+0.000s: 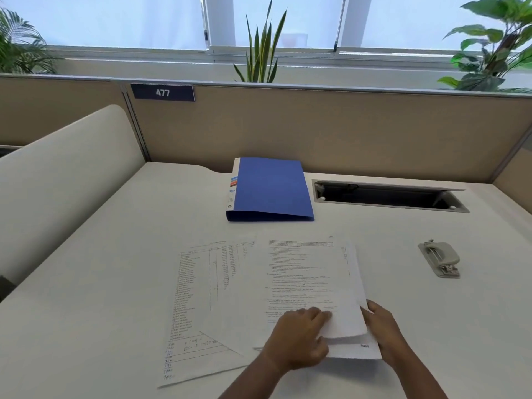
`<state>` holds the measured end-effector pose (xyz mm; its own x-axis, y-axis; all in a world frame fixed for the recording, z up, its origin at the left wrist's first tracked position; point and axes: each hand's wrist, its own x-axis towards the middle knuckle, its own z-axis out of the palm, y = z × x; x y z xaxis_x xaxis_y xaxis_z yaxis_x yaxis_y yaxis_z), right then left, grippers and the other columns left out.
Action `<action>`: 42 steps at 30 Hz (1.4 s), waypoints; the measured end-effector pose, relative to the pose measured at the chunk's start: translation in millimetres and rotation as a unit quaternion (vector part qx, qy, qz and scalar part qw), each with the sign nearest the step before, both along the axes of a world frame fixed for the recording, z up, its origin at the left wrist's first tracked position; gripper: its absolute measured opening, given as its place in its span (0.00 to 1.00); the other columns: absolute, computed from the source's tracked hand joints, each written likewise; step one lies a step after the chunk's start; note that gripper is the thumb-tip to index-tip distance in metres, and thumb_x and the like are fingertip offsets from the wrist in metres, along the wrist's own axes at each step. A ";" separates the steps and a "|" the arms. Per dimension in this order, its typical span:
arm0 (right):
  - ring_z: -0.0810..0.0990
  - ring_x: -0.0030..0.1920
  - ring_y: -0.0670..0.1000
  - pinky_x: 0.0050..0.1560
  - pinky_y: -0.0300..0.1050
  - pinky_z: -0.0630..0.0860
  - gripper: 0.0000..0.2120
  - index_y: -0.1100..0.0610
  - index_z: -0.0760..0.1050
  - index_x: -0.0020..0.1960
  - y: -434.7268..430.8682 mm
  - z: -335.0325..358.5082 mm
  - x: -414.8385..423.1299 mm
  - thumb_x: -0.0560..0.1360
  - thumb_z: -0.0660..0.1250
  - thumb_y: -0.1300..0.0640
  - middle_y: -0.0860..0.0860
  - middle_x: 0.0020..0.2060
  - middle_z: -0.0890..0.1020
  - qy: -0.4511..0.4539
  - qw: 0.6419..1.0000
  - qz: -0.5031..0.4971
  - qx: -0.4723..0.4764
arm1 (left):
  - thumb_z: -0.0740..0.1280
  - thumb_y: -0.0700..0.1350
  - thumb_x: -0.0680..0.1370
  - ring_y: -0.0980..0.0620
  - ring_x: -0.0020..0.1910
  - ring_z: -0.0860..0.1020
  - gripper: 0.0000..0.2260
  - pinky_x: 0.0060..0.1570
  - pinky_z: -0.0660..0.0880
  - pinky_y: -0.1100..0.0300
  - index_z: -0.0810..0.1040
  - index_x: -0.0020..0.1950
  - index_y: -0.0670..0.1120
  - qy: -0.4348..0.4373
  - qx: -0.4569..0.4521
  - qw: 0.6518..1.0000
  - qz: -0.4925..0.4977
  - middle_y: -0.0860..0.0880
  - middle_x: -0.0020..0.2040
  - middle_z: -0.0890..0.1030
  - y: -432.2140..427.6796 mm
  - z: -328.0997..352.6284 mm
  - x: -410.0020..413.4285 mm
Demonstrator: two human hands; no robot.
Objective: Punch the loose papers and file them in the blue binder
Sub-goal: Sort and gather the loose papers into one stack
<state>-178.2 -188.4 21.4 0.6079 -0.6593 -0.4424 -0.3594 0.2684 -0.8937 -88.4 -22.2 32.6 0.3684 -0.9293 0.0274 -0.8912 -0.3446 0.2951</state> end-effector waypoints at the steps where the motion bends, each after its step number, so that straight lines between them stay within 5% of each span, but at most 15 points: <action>1: 0.81 0.44 0.59 0.44 0.50 0.79 0.09 0.63 0.77 0.53 -1.3 -2.6 -1.2 0.78 0.63 0.59 0.60 0.47 0.83 0.002 1.000 -0.007 0.015 | 0.57 0.45 0.75 0.42 0.57 0.75 0.21 0.53 0.71 0.52 0.67 0.69 0.44 0.007 0.011 1.000 -0.006 0.43 0.64 0.74 2.1 -2.1 0.5; 3: 0.80 0.51 0.60 0.55 0.55 0.77 0.15 0.63 0.76 0.54 -2.9 -5.7 -4.1 0.80 0.57 0.53 0.60 0.50 0.82 0.007 0.999 -0.026 0.042 | 0.56 0.43 0.76 0.43 0.61 0.74 0.19 0.57 0.71 0.52 0.70 0.66 0.42 0.020 0.020 0.999 -0.024 0.43 0.66 0.73 6.8 -7.0 2.7; 6: 0.81 0.51 0.59 0.57 0.55 0.76 0.19 0.62 0.77 0.55 -2.5 -7.1 -3.3 0.79 0.57 0.47 0.58 0.49 0.82 0.009 0.999 -0.013 0.047 | 0.55 0.42 0.77 0.43 0.62 0.74 0.17 0.59 0.72 0.52 0.74 0.63 0.40 0.042 0.020 0.998 -0.044 0.42 0.66 0.74 10.5 -10.9 6.2; 9: 0.82 0.45 0.57 0.45 0.49 0.79 0.14 0.68 0.75 0.57 0.1 -5.3 0.1 0.75 0.66 0.61 0.60 0.48 0.82 0.017 1.000 0.018 0.004 | 0.57 0.43 0.77 0.45 0.59 0.76 0.16 0.56 0.73 0.55 0.76 0.62 0.43 0.049 -0.016 0.999 0.005 0.46 0.63 0.78 13.7 -8.8 11.4; 13: 0.79 0.47 0.59 0.39 0.43 0.75 0.15 0.70 0.73 0.60 -5.7 -0.5 -3.3 0.73 0.64 0.72 0.65 0.54 0.80 0.024 0.999 0.018 -0.010 | 0.73 0.43 0.65 0.51 0.47 0.83 0.16 0.43 0.79 0.64 0.82 0.53 0.45 -0.045 -0.092 0.982 0.158 0.47 0.50 0.84 23.2 -9.6 34.6; 16: 0.77 0.48 0.57 0.39 0.42 0.73 0.16 0.69 0.72 0.62 -20.4 4.7 -12.2 0.75 0.62 0.71 0.64 0.56 0.79 0.024 0.999 -0.019 -0.022 | 0.59 0.50 0.77 0.46 0.66 0.69 0.23 0.63 0.69 0.56 0.65 0.70 0.43 -0.028 0.052 0.944 0.323 0.42 0.67 0.70 34.6 -7.8 62.7; 20: 0.75 0.50 0.57 0.55 0.49 0.71 0.17 0.69 0.70 0.64 -45.1 9.2 -31.4 0.75 0.62 0.70 0.65 0.60 0.77 0.026 0.995 -0.084 -0.047 | 0.60 0.62 0.75 0.45 0.65 0.67 0.31 0.60 0.70 0.54 0.62 0.68 0.41 0.014 0.123 0.895 0.429 0.41 0.66 0.65 49.0 -10.2 85.1; 25: 0.75 0.53 0.57 0.60 0.54 0.69 0.17 0.69 0.69 0.65 -61.1 7.9 -47.6 0.76 0.61 0.70 0.66 0.62 0.75 0.022 0.989 -0.143 -0.032 | 0.69 0.60 0.70 0.46 0.63 0.69 0.34 0.60 0.72 0.55 0.65 0.64 0.39 0.061 0.133 0.875 0.462 0.41 0.63 0.68 42.5 -1.8 95.9; 31: 0.75 0.52 0.57 0.42 0.44 0.73 0.18 0.69 0.69 0.65 -50.7 1.2 -44.6 0.75 0.61 0.72 0.66 0.61 0.76 0.020 0.989 -0.145 0.013 | 0.73 0.54 0.69 0.44 0.63 0.73 0.31 0.61 0.72 0.54 0.68 0.63 0.38 0.136 0.127 0.846 0.500 0.41 0.63 0.73 39.8 7.9 106.7; 35: 0.76 0.51 0.58 0.44 0.45 0.74 0.18 0.68 0.69 0.64 -45.7 -6.7 -44.6 0.75 0.61 0.73 0.66 0.60 0.76 0.014 0.991 -0.134 0.026 | 0.70 0.49 0.72 0.43 0.62 0.74 0.23 0.60 0.71 0.53 0.70 0.61 0.38 0.214 0.099 0.844 0.483 0.41 0.62 0.76 45.2 9.1 108.2; 38: 0.76 0.51 0.59 0.53 0.53 0.74 0.18 0.67 0.69 0.65 -45.7 -8.5 -45.0 0.75 0.61 0.72 0.66 0.61 0.76 0.010 0.992 -0.120 0.034 | 0.67 0.42 0.75 0.43 0.55 0.78 0.06 0.49 0.72 0.56 0.73 0.46 0.40 0.251 0.010 0.848 0.467 0.39 0.56 0.79 48.5 21.4 109.9; 42: 0.77 0.52 0.61 0.53 0.55 0.74 0.18 0.67 0.69 0.65 -41.9 -9.6 -41.2 0.75 0.60 0.72 0.66 0.60 0.76 -0.003 0.994 -0.104 0.041 | 0.64 0.37 0.74 0.47 0.39 0.74 0.04 0.34 0.65 0.62 0.72 0.39 0.40 0.225 -0.114 0.875 0.413 0.43 0.40 0.76 35.5 76.3 111.1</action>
<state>-219.4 -230.3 11.8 0.4655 -0.7327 -0.4965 -0.2833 0.4081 -0.8679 22.7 13.3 108.9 0.9333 -0.3292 -0.1435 -0.1409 -0.7032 0.6969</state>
